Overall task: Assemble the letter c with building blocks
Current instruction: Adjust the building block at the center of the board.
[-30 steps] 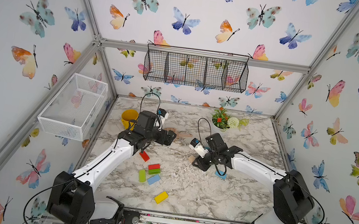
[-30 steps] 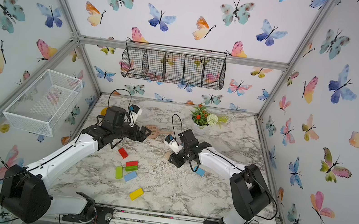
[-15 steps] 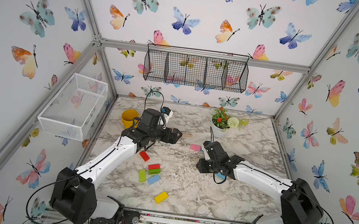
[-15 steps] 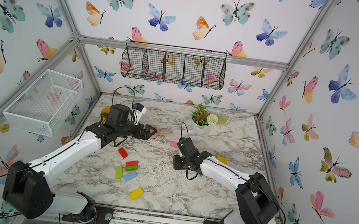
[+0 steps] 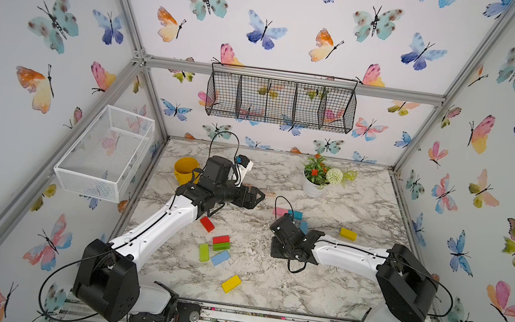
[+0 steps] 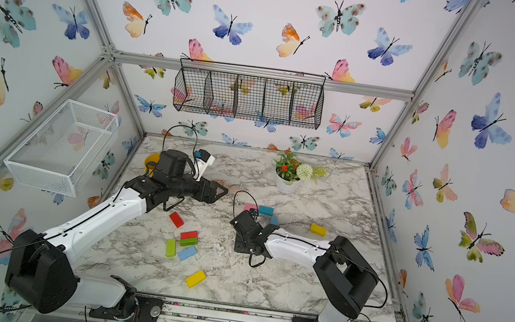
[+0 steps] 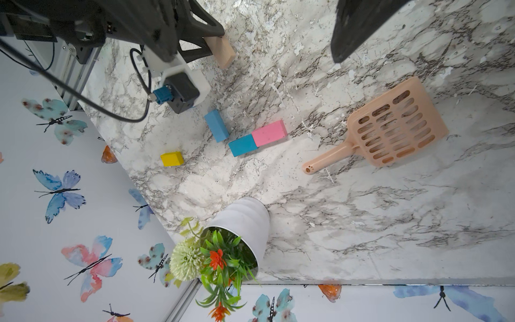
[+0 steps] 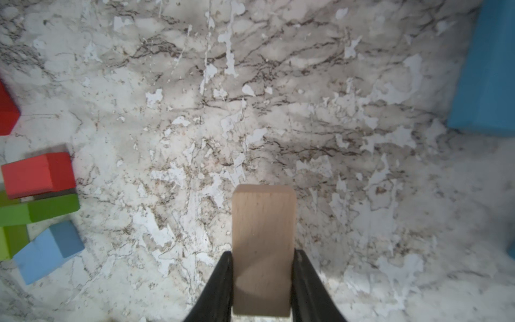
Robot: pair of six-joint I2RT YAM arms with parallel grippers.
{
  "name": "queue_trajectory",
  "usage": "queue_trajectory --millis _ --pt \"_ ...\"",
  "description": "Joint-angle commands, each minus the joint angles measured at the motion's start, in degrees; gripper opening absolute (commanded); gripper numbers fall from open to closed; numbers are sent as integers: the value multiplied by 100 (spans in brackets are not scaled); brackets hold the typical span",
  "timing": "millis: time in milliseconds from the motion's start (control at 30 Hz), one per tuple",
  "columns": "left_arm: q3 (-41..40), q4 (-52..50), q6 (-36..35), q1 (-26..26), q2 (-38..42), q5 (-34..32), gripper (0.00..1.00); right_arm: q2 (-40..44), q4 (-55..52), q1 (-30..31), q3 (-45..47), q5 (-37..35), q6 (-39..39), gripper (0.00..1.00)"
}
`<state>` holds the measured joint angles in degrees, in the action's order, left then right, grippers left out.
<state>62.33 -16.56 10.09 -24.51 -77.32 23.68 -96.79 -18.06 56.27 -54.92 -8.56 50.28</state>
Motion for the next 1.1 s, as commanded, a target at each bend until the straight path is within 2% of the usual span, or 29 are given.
queue_trajectory --millis 0,267,367,600,733,1067 --pt "-110 -5 -119 -25 -17 6 88 -75 61 77 -98 -339 409 26" --pt "-247 -58 -235 -26 169 -270 89 -370 72 91 -141 -164 352 25" --pt "-273 -58 -260 -26 230 -176 87 -392 85 99 -126 -177 351 25" --pt "-291 -46 -244 -27 220 -101 85 -440 148 112 -151 -85 399 38" --pt "-306 -43 -247 -19 226 -72 85 -261 -39 138 -274 -260 371 48" --pt "-346 -78 -210 -27 208 -39 85 673 -487 18 -463 -559 -236 47"
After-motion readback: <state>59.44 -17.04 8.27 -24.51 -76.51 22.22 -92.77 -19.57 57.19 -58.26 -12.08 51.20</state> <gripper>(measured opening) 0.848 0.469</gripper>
